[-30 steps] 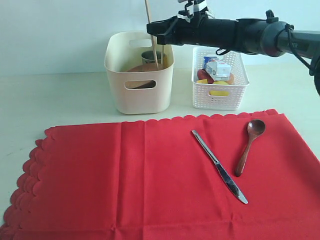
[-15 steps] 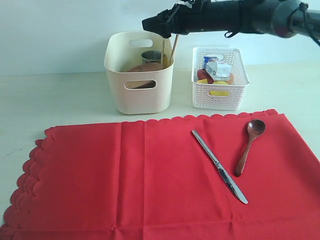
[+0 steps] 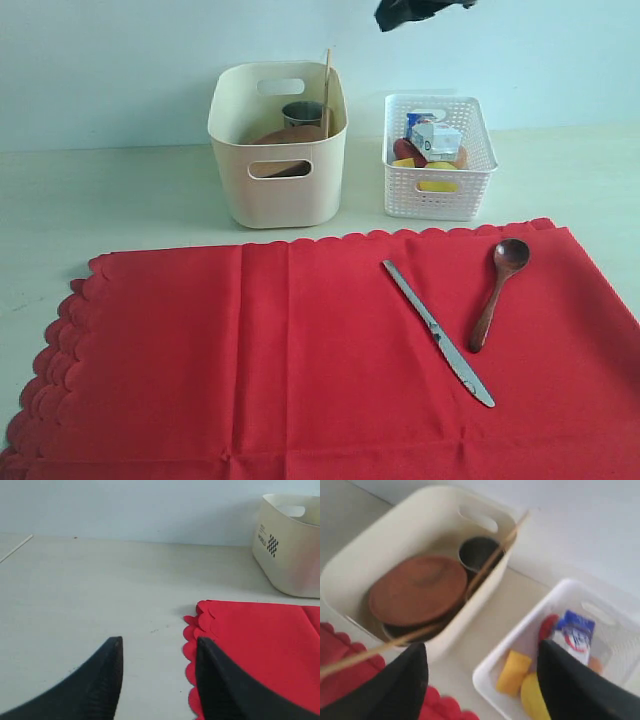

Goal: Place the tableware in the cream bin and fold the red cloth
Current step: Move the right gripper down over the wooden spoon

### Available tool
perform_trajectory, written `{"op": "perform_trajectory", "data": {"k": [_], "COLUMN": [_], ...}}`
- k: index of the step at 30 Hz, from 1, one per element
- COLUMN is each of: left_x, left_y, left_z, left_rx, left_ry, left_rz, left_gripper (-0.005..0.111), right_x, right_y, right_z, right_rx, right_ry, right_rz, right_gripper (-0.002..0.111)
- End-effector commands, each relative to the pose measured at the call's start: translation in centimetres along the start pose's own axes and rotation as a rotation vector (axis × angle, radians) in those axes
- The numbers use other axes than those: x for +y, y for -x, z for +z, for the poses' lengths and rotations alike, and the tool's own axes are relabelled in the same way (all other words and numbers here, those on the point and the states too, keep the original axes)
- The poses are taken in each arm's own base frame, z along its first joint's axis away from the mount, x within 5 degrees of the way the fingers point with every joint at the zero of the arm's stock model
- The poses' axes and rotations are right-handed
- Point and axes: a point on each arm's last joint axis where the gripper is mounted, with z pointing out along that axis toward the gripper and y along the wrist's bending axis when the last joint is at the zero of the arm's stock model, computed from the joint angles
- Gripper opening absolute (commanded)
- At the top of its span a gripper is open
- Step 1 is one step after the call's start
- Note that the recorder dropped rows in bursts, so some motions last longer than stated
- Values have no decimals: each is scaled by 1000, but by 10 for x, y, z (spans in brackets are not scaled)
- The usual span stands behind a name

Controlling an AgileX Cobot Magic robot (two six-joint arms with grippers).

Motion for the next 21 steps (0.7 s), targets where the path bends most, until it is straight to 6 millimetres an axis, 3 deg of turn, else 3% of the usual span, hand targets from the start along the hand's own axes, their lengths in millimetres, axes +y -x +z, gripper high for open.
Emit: {"op": "perform_trajectory", "data": {"k": [1, 7, 14, 21], "left_x": [0, 0, 0, 0], "left_y": [0, 0, 0, 0], "left_z": [0, 0, 0, 0], "left_rx": [-10, -10, -10, -10], "left_ry": [1, 1, 1, 1], "left_rz": [-5, -5, -5, -5], "left_gripper": [45, 45, 45, 45], "right_x": [-4, -1, 4, 7], "right_y": [-17, -54, -108, -147], "right_z": [-17, -6, 20, 40], "right_rx": [174, 306, 463, 509], "right_ry": [-99, -120, -134, -160], "right_rz": [77, 207, 282, 317], "right_gripper": [60, 59, 59, 59]}}
